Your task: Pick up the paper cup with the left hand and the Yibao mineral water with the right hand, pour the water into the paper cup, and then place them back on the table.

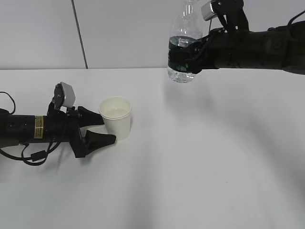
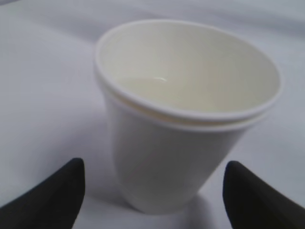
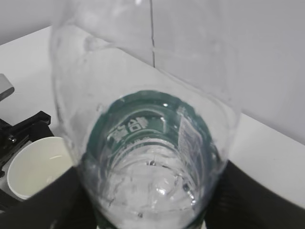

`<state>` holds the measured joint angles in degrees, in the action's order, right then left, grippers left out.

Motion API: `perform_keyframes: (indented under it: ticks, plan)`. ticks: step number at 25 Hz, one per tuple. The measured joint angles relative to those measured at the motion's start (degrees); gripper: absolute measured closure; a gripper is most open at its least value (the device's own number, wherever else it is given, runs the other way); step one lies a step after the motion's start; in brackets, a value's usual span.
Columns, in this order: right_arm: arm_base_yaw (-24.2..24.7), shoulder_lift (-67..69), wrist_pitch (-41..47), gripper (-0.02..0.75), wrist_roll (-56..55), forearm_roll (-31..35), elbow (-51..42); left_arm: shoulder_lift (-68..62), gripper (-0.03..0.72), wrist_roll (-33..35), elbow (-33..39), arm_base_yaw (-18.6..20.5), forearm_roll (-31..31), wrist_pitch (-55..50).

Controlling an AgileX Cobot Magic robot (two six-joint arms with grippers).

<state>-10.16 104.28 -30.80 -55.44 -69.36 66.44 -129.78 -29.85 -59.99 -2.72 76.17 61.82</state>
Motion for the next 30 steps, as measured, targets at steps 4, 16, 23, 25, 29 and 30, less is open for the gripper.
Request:
perform_keyframes:
  ticks: [4,16,23,25,29,30]
  plan:
    - [0.0,0.0,0.0,0.293,0.1,0.1,0.0,2.3,0.145,-0.6,0.1,1.4,6.7,-1.5]
    - [0.0,0.0,-0.3,0.293,0.2,0.1,0.0,11.9,0.145,-18.8,0.1,6.1,22.1,-11.1]
    - [0.0,0.0,-0.9,0.293,0.3,0.1,0.0,18.3,0.145,-40.3,0.5,6.1,28.6,-21.1]
    - [0.0,0.0,-1.3,0.293,0.3,0.2,0.0,20.3,0.145,-45.0,0.5,6.1,28.6,-23.1]
    - [0.0,0.0,-1.8,0.293,0.3,0.3,0.0,24.2,0.146,-53.9,0.6,6.1,28.6,-26.8]
    - [0.0,0.0,-2.0,0.293,0.3,0.3,0.0,25.1,0.148,-56.3,0.6,6.1,28.6,-27.4]
